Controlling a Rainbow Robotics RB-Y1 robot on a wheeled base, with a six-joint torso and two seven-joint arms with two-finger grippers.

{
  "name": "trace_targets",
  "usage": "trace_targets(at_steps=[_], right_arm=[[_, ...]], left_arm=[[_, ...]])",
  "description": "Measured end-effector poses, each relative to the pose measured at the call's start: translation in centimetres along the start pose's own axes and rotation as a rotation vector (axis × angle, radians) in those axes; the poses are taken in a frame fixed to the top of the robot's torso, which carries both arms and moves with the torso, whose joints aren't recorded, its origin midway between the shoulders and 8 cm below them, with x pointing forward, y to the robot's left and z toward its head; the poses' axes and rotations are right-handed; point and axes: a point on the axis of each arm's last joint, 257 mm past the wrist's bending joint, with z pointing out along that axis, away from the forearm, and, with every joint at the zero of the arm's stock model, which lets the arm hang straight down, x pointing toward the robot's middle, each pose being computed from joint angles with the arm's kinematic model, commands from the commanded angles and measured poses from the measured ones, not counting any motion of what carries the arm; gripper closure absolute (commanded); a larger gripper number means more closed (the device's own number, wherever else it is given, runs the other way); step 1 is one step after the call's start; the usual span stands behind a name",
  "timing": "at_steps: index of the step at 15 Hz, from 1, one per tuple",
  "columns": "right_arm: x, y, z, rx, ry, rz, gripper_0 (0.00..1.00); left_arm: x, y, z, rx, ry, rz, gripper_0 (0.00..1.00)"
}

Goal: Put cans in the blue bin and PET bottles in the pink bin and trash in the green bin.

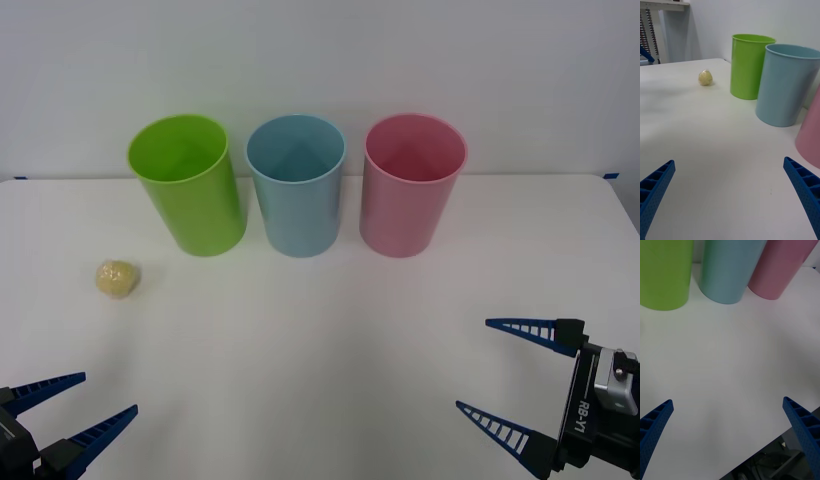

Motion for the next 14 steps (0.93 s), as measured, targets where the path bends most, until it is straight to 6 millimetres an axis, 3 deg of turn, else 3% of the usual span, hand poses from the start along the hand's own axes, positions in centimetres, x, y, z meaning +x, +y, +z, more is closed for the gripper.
trace_targets(at_steps=[8, 14], right_arm=[[0.0, 0.0, 0.0, 0.0, 0.0, 0.0, 0.0], [0.0, 0.0, 0.0, 0.0, 0.0, 0.0, 0.0]], left_arm=[[-1.3, -2.2, 1.4, 0.017, 0.014, 0.049, 0.0], [-2.4, 1.4, 3.1, -0.142, 0.064, -0.066, 0.0]])
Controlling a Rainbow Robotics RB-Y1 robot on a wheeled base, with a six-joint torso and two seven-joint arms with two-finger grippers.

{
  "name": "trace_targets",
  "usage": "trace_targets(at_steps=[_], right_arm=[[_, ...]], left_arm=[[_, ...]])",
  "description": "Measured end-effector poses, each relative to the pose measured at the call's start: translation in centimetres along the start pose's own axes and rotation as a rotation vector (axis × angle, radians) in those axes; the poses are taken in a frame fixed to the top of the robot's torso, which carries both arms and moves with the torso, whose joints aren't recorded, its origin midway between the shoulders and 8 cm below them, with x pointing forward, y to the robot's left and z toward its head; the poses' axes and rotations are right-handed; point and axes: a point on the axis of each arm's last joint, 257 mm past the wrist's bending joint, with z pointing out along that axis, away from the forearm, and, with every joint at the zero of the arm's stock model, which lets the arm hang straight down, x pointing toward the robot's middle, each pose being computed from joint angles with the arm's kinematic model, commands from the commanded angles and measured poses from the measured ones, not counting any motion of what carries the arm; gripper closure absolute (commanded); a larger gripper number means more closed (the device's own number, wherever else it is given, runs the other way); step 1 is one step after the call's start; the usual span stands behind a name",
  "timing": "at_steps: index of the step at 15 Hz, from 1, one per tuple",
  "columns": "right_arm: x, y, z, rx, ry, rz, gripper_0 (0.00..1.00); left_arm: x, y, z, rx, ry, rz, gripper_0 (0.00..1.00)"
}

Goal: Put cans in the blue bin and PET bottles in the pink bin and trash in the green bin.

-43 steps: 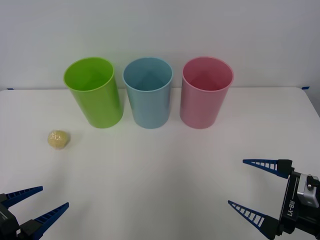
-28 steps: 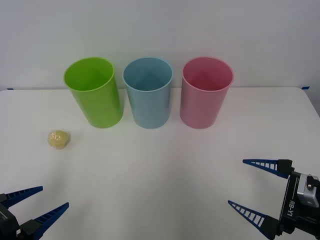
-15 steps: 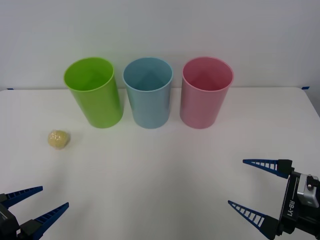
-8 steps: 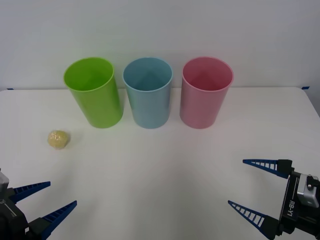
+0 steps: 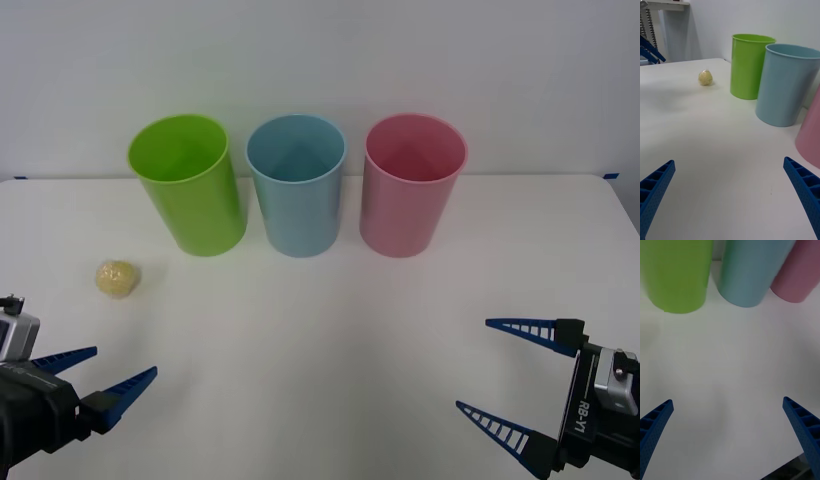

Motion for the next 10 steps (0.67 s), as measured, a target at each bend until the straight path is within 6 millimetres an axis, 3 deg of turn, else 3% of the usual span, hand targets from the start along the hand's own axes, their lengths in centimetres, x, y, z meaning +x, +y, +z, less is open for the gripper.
trace_targets(at_steps=[10], right_arm=[[0.0, 0.0, 0.0, 0.0, 0.0, 0.0, 0.0]], left_arm=[[-1.7, 8.6, -0.7, -0.187, 0.188, -0.103, 0.0]])
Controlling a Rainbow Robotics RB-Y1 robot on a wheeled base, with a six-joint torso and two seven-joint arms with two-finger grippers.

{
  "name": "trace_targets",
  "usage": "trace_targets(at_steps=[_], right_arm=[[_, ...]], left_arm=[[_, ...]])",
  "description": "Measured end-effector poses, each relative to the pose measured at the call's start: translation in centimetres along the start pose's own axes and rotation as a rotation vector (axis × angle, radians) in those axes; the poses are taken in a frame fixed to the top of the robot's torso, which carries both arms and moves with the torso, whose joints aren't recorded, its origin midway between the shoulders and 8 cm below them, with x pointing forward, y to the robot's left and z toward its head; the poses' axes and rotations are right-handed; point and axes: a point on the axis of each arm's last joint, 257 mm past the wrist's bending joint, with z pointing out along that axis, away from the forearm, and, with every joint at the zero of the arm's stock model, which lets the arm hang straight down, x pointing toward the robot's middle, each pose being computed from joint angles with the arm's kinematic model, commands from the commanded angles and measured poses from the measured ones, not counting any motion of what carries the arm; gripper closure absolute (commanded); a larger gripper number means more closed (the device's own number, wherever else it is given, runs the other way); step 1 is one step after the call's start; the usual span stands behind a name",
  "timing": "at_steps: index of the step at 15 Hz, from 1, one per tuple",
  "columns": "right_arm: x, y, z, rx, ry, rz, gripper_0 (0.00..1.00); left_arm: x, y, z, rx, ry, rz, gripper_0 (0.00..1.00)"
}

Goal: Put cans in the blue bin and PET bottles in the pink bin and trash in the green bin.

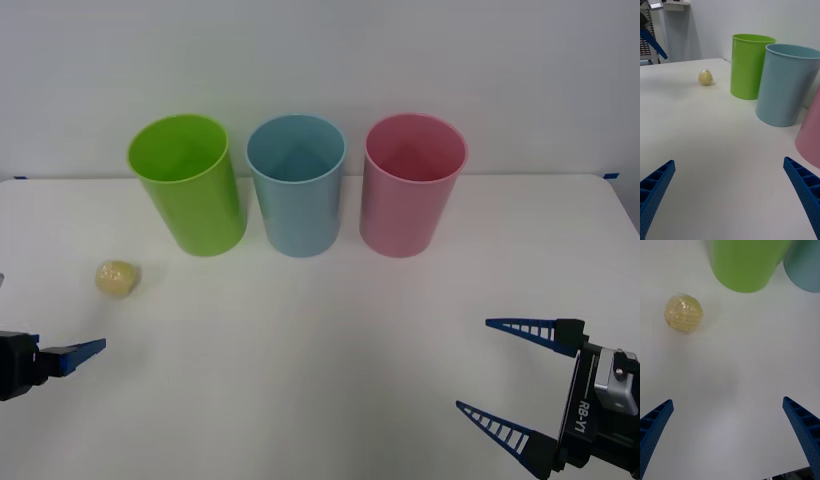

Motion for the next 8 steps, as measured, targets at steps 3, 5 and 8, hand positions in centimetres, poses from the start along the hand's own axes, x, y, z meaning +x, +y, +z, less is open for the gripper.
trace_targets(at_steps=[3, 5, 8], right_arm=[[0.0, 0.0, 0.0, 0.0, 0.0, 0.0, 0.0], [0.0, 0.0, 0.0, 0.0, 0.0, 0.0, 0.0], [0.0, 0.0, 0.0, 0.0, 0.0, 0.0, 0.0]], left_arm=[[-1.9, 1.3, 1.2, -0.016, 0.003, 0.023, 0.0], [-3.0, 1.6, 2.6, -0.019, 0.013, 0.037, 0.0], [-4.1, 2.6, 4.4, -0.036, 0.039, 0.037, 0.0]])
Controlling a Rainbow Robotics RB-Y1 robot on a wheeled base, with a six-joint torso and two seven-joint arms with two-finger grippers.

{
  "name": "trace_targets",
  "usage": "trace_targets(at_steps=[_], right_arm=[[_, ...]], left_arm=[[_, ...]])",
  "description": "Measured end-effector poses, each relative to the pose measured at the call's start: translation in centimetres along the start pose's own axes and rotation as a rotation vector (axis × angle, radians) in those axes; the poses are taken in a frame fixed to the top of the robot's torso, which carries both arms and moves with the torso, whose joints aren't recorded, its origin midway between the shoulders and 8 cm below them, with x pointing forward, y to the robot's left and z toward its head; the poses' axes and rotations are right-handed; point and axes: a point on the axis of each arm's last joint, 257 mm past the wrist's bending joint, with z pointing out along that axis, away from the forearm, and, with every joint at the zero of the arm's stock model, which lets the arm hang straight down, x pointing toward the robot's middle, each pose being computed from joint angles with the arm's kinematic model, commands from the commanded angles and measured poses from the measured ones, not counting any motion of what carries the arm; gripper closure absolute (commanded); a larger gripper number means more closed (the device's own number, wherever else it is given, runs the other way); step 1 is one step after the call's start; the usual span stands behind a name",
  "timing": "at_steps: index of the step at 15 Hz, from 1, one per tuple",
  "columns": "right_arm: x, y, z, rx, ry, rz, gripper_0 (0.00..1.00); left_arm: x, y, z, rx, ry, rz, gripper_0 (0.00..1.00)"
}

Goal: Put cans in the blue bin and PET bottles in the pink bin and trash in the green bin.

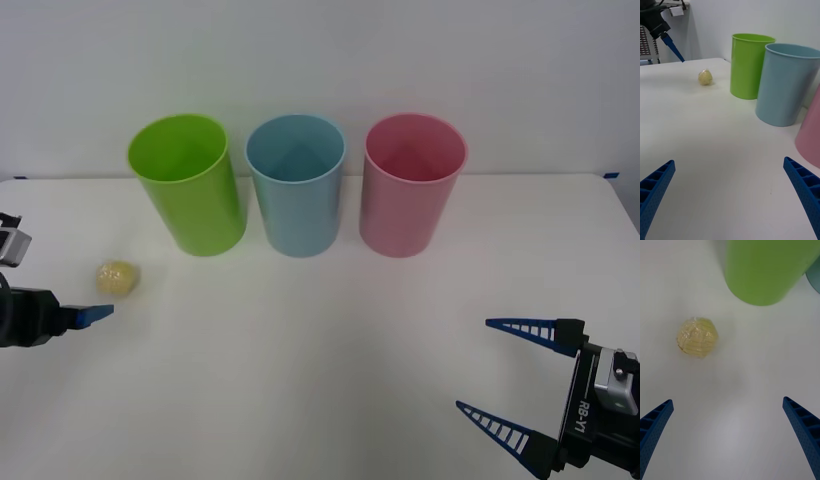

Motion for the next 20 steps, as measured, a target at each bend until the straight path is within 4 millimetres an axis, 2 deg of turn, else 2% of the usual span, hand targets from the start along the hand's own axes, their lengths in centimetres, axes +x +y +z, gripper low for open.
trace_targets(at_steps=[5, 10, 16, 20], right_arm=[[0.0, 0.0, 0.0, 0.0, 0.0, 0.0, 0.0], [0.0, 0.0, 0.0, 0.0, 0.0, 0.0, 0.0], [0.0, 0.0, 0.0, 0.0, 0.0, 0.0, 0.0], [0.0, 0.0, 0.0, 0.0, 0.0, 0.0, 0.0]], left_arm=[[-3.1, 1.7, 2.8, -0.033, 0.015, -0.004, 0.0], [-3.7, 3.1, 5.0, -0.064, 0.046, -0.022, 0.0], [-3.6, 3.3, 8.4, -0.075, 0.071, -0.066, 0.0], [-4.8, 3.0, 9.9, -0.083, 0.05, -0.073, 0.0]])
